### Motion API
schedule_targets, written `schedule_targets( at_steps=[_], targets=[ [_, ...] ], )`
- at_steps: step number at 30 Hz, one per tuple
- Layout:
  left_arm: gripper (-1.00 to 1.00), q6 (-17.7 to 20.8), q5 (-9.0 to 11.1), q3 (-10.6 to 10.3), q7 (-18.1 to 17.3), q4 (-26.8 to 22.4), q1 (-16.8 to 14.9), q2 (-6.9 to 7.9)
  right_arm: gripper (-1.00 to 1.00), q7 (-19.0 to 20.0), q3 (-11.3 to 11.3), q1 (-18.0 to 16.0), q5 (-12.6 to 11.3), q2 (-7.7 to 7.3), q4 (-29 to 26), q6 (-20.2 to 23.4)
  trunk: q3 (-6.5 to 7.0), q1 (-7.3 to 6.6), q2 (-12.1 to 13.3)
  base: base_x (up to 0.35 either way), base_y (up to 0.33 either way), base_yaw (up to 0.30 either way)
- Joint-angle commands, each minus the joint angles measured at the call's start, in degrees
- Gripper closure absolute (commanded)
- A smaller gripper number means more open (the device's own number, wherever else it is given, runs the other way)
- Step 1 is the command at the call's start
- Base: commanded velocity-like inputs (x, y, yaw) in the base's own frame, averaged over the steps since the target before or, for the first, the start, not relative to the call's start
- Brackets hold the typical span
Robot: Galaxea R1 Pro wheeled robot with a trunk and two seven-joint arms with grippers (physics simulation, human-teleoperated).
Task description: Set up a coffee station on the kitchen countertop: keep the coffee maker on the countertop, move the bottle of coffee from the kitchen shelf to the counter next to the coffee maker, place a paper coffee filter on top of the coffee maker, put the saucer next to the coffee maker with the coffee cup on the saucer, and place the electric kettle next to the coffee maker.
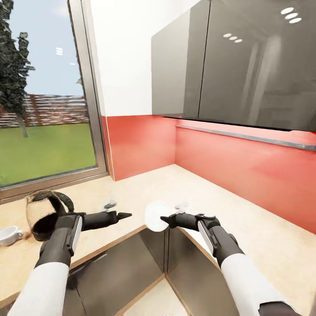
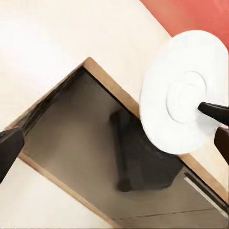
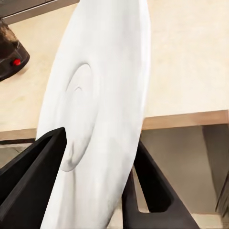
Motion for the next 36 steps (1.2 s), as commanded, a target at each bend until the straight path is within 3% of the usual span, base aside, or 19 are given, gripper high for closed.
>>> schedule_targets(
  at_steps=[1, 3, 6, 9, 11, 13, 16, 17, 20, 23, 25, 26, 27, 28, 33, 36],
  targets=[
    [-1.00, 0.3, -0.3, 0.3, -1.5, -0.5, 1.7, -0.06, 1.00, 0.2, -0.1, 0.0, 0.3, 0.00, -0.1, 0.3, -0.02, -0.01, -0.1, -0.319, -0.071, 0.000],
    [-1.00, 0.1, -0.1, 0.3, -4.2, -1.3, 5.7, -0.04, 1.00, 0.2, -0.1, 0.0, 0.3, -0.10, -0.1, 0.3, -0.02, -0.01, -0.1, -0.320, -0.040, 0.000],
    [-1.00, -3.3, 0.0, 0.3, -7.7, -1.7, 14.6, -0.04, 1.00, 0.2, -0.1, 0.0, 0.3, -0.59, -0.2, 0.2, -0.02, -0.01, -0.1, -0.321, -0.011, 0.000],
    [-1.00, -11.5, 0.1, 0.2, -8.6, -1.2, 23.0, -0.29, 1.00, 0.2, -0.1, 0.0, 0.3, -0.75, -0.2, 0.3, -0.02, -0.01, -0.1, -0.321, -0.003, 0.000],
    [-1.00, -15.6, 0.1, 0.2, -8.8, -0.9, 27.0, -0.45, 1.00, 0.3, -0.1, 0.0, 0.3, -0.78, -0.2, 0.3, -0.02, -0.01, -0.1, -0.321, -0.001, 0.000],
    [-1.00, -22.6, 0.1, 0.2, -8.5, -0.6, 34.2, -0.76, 1.00, 0.3, -0.1, 0.0, 0.3, -0.80, -0.2, 0.3, -0.02, -0.01, -0.1, -0.322, 0.000, 0.000],
    [-1.00, -28.0, 0.0, 0.4, -8.0, 1.1, 40.6, -0.92, 1.00, 0.3, -0.1, 0.0, 0.2, -0.81, -0.2, 0.3, -0.02, -0.01, -0.1, -0.322, 0.000, 0.000],
    [-1.00, -29.6, 0.0, 1.2, -7.6, 3.3, 43.1, -0.83, 1.00, 0.3, -0.1, 0.0, 0.2, -0.81, -0.2, 0.3, -0.02, -0.01, -0.1, -0.322, 0.000, 0.000],
    [-1.00, -32.1, -0.1, 5.2, -5.2, 9.2, 45.2, -0.58, 1.00, 0.3, 0.0, 0.0, 0.2, -0.81, -0.1, 0.3, -0.02, -0.01, -0.1, -0.322, 0.000, 0.000],
    [-1.00, -41.5, -0.4, 12.8, 2.7, 21.6, 46.0, 0.18, 1.00, 0.4, 0.2, 0.0, 0.3, -0.89, -0.1, 0.2, -0.02, -0.01, -0.1, -0.219, 0.000, 0.000],
    [-1.00, -46.3, -0.5, 15.0, 8.8, 27.1, 46.0, 1.07, 1.00, 0.4, 0.2, 0.0, 0.3, -1.11, -0.1, 0.1, -0.02, -0.01, -0.1, -0.065, 0.000, 0.000],
    [-1.00, -48.9, -0.6, 15.7, 14.0, 30.8, 46.0, 1.74, 1.00, 0.4, 0.3, 0.0, 0.3, -1.22, 0.0, 0.1, -0.02, -0.01, -0.1, -0.026, 0.000, 0.000],
    [-1.00, -54.8, -0.6, 16.3, 35.4, 39.0, 46.1, 2.61, 1.00, 0.4, 0.4, 0.0, 0.5, -1.39, 0.3, 0.2, -0.02, -0.01, -0.1, -0.003, 0.000, 0.000],
    [-1.00, -55.8, -0.6, 16.1, 41.9, 40.2, 46.1, 2.60, 1.00, 0.4, 0.4, 0.0, 0.5, -1.52, 0.3, 0.2, -0.02, -0.01, -0.1, -0.001, 0.000, 0.000],
    [-1.00, -56.8, -0.6, 15.8, 56.2, 42.8, 46.1, 2.54, 1.00, 0.4, 0.3, 0.0, 0.5, -1.68, 0.0, 0.3, -0.02, -0.01, -0.1, 0.000, 0.000, 0.000],
    [-1.00, -56.9, -0.5, 15.7, 58.5, 43.3, 46.1, 2.52, 1.00, 0.4, 0.4, 0.0, 0.5, -2.01, 0.1, 0.3, -0.06, -0.01, -0.1, 0.000, 0.000, 0.052]
  ],
)
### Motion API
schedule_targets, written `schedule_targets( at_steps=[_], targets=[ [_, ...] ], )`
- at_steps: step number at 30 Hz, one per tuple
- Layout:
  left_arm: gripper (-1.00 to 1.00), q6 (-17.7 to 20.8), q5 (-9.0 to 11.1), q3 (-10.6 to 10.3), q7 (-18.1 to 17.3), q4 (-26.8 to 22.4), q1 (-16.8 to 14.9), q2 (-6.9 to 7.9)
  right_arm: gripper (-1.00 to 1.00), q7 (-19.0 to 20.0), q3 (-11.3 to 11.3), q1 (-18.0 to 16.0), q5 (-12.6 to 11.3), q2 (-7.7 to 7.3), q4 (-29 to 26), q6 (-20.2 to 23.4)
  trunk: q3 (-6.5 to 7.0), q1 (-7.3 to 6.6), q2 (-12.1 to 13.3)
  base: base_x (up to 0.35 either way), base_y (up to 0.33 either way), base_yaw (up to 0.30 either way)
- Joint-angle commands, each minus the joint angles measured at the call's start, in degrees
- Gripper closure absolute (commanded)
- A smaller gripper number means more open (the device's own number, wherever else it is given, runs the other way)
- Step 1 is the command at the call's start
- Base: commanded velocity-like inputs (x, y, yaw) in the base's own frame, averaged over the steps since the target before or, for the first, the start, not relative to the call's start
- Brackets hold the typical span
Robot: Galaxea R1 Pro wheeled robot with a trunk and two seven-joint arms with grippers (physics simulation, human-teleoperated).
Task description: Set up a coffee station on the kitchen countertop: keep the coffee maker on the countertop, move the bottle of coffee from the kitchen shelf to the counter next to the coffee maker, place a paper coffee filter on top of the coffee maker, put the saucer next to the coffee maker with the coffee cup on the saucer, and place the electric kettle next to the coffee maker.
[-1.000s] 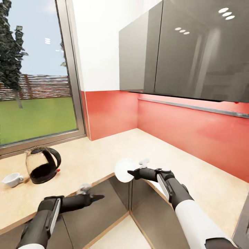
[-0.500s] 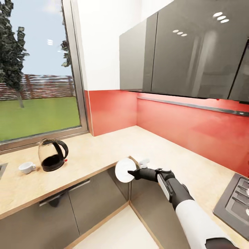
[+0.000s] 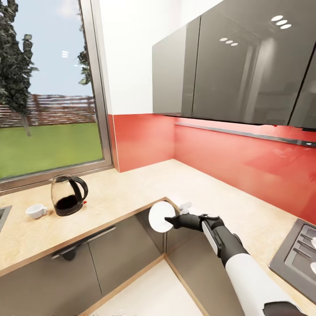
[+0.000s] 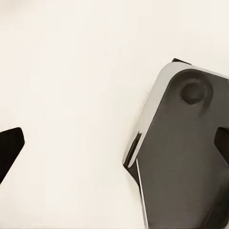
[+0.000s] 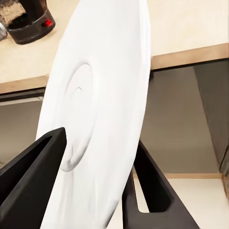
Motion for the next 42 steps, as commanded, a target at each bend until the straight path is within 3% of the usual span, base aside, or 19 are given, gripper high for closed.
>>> schedule_targets(
  at_steps=[1, 13, 42],
  targets=[
    [-1.00, -0.2, -0.6, 0.3, 0.5, 0.1, 0.0, -0.04, 1.00, 0.2, 0.0, 0.0, 0.3, -0.06, 0.0, 0.3, -0.05, 0.02, 0.0, 0.000, 0.000, 0.183],
    [-1.00, -0.5, -0.4, 1.3, 0.8, 0.2, 0.0, 0.75, 1.00, 0.2, 0.1, 0.0, 0.1, -0.02, 0.0, 0.3, -0.26, 0.02, 0.0, -0.054, 0.000, 0.253],
    [-1.00, -0.5, -0.6, 0.6, 0.8, 0.2, -0.1, 0.77, 1.00, 0.2, 0.2, 0.0, -0.1, 0.19, 0.0, 0.6, 0.01, 0.02, 0.0, -0.032, 0.000, 0.280]
  ],
)
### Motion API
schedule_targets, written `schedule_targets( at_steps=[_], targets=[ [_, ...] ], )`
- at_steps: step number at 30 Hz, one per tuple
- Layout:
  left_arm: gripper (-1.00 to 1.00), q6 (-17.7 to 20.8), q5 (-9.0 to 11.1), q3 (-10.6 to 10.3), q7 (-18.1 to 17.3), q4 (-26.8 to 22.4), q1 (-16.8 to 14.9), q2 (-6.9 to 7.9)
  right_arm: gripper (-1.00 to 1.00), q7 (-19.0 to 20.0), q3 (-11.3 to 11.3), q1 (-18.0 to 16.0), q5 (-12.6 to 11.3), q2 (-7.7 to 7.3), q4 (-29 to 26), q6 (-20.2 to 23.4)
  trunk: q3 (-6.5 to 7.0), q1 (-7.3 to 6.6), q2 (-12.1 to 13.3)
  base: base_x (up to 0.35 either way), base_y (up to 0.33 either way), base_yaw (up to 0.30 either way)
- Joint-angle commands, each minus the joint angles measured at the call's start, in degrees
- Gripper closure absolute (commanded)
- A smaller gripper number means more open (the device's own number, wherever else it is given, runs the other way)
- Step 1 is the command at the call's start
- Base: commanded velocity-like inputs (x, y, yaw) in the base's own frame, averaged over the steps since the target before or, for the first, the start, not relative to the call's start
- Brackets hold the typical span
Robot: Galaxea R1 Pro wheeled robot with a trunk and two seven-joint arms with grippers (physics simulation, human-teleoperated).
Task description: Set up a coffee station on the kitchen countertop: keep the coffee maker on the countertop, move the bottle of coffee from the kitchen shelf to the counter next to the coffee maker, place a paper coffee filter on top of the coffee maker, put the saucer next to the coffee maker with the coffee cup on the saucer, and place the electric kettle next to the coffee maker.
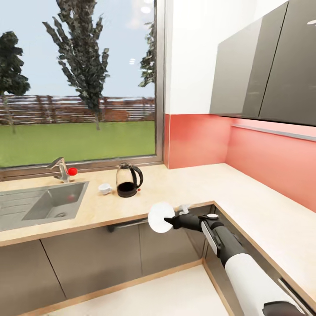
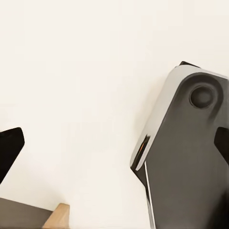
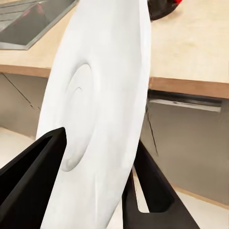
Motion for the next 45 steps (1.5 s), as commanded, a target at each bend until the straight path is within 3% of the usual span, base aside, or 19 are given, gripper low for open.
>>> schedule_targets(
  at_steps=[1, 26, 28, 31, 34, 38, 45],
  targets=[
    [-1.00, -0.2, -0.6, 0.3, 0.1, 0.0, 0.0, -0.06, 1.00, 0.2, -0.1, 0.0, 0.2, 0.01, -0.1, 0.3, -0.03, 0.02, 0.0, 0.000, 0.000, 0.281],
    [-1.00, 0.0, -0.8, 0.1, 0.2, 0.0, 0.0, -0.12, 1.00, 0.2, -0.1, 0.0, 0.2, 0.08, 0.0, 0.3, -0.91, 0.02, 0.0, 0.000, 0.000, 0.280],
    [-1.00, 0.2, -1.3, 0.0, 1.1, 0.1, 0.1, -0.10, 1.00, 0.2, -0.1, 0.0, 0.2, 0.08, 0.0, 0.3, -0.98, 0.02, 0.0, 0.000, 0.000, 0.280],
    [-1.00, 0.5, -3.4, 0.0, 6.8, 2.9, 0.1, -0.11, 1.00, 0.2, -0.1, 0.0, 0.2, 0.03, -0.1, 0.3, -1.09, 0.02, 0.0, 0.000, 0.000, 0.279],
    [-1.00, 0.3, -5.0, -0.1, 9.1, 4.7, 0.1, -0.33, 1.00, 0.2, -0.1, 0.0, 0.2, 0.00, -0.1, 0.3, -1.20, 0.02, 0.0, 0.000, 0.000, 0.279],
    [-1.00, 0.2, -6.8, 0.0, 9.6, 5.2, 0.1, -0.58, 1.00, 0.2, -0.2, 0.0, 0.2, -0.08, -0.2, 0.2, -1.34, 0.02, 0.0, 0.000, 0.000, 0.279],
    [-1.00, 0.2, -7.2, 0.0, 9.7, 5.3, 0.1, -0.59, 1.00, 0.2, -0.2, 0.0, 0.2, -0.08, -0.2, 0.2, -1.60, 0.02, 0.0, 0.000, 0.000, 0.280]
  ],
)
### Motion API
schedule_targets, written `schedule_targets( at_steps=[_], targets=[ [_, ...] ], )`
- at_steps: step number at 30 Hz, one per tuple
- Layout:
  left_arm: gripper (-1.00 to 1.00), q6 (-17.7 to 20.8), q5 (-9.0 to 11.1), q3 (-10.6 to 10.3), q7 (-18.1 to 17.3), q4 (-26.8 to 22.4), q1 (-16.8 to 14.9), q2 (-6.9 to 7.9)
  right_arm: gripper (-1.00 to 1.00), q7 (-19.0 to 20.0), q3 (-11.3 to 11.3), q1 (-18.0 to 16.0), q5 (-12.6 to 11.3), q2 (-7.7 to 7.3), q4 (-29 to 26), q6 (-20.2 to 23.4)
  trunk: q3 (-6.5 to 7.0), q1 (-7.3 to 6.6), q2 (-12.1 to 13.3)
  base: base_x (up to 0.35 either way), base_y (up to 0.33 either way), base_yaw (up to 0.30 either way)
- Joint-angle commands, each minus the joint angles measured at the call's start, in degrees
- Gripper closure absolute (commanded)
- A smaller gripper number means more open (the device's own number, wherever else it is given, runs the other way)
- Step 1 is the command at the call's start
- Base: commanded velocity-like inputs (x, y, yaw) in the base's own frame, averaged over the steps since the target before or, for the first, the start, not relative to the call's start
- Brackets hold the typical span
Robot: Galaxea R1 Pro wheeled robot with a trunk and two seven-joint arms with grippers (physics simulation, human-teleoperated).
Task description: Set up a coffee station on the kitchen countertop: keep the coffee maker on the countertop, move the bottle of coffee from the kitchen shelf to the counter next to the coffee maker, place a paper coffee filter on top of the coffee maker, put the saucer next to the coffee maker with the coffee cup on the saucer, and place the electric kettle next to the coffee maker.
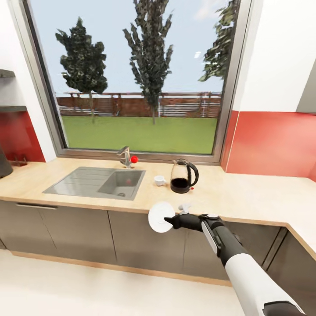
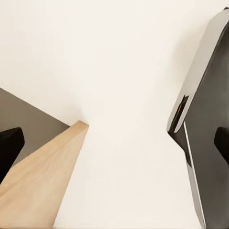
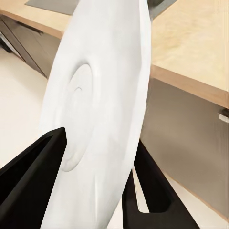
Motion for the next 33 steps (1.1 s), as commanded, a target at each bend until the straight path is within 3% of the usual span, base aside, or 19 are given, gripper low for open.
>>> schedule_targets(
  at_steps=[1, 16, 23, 33],
  targets=[
    [-1.00, -0.2, -0.6, 0.4, 0.1, 0.0, 0.0, -0.03, 1.00, 0.2, -0.1, 0.0, 0.2, 0.03, -0.1, 0.3, -0.04, 0.02, 0.0, 0.000, 0.000, 0.279],
    [-1.00, -0.2, -0.7, 0.6, 0.0, 0.0, 0.0, 0.15, 1.00, 0.2, 0.0, 0.0, 0.2, 0.09, 0.1, 0.4, -0.61, 0.02, 0.0, 0.005, 0.005, 0.277],
    [-1.00, -0.3, -0.8, 0.7, 0.1, 0.0, 0.0, -0.01, 1.00, 0.2, 0.0, 0.0, 0.2, 0.09, 0.1, 0.3, -0.88, 0.02, 0.0, 0.188, 0.209, 0.267],
    [-1.00, -0.4, -0.8, 0.7, 0.2, 0.0, 0.0, -0.17, 1.00, 0.3, 0.0, 0.0, 0.3, -0.01, 0.0, 0.1, -0.92, 0.02, 0.0, 0.213, 0.240, 0.031]
  ],
)
